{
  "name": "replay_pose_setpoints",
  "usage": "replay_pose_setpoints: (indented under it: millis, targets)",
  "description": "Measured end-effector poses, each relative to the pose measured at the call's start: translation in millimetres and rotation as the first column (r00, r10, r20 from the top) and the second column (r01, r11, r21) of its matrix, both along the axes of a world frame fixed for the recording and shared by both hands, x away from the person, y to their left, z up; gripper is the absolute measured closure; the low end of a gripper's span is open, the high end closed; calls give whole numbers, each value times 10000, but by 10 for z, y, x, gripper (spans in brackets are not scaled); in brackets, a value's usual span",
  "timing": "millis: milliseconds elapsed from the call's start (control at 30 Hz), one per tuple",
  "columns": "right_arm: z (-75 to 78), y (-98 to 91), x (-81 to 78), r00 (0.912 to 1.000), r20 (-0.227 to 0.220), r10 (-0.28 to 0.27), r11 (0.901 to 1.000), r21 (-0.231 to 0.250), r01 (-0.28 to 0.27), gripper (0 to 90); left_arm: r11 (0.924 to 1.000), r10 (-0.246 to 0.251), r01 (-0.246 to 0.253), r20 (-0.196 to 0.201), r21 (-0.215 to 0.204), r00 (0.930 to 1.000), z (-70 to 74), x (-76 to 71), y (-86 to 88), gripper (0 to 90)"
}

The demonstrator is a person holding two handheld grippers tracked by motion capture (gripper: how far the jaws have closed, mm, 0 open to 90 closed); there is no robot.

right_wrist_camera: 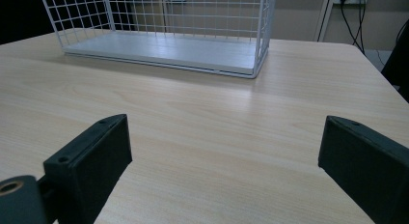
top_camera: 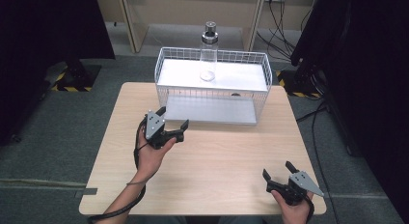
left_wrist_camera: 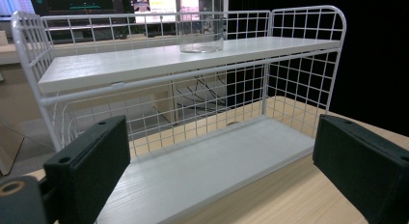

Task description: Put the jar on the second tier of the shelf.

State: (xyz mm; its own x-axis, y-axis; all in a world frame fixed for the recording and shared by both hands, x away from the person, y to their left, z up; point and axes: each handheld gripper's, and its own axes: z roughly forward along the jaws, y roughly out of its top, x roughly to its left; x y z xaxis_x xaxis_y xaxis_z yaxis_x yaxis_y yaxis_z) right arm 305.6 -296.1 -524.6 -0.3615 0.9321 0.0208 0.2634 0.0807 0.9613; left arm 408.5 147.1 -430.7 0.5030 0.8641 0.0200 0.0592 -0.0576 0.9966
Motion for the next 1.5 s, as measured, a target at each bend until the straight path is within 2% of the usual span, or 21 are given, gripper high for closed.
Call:
replay_pose_setpoints:
  millis: [200, 333, 500, 800, 1500]
  targets:
    - [0, 2, 0, 10000, 0, -4, 10000, -22, 4, 48, 10000, 36, -35, -169, 73, 9999, -90, -73, 91, 56]
    - [0, 3, -1, 10000, 3, -12, 10000, -22, 12, 48, 9996, 34, -28, -230, 281, 9997, -174, -147, 136, 57]
    - [0, 4, 0, 10000, 3, -10, 10000, -40, 10, 47, 9999, 62, -56, -436, 141, 9990, -300, -244, 220, 57]
    - [-1, 6, -1, 10000, 19, -24, 10000, -45, 24, 48, 9999, 90, -86, -600, 71, 9982, -421, -364, 292, 57]
    - [-1, 5, 0, 10000, 20, -32, 10000, -36, 32, 47, 9999, 109, -91, -1255, 145, 9920, -761, -595, 416, 57]
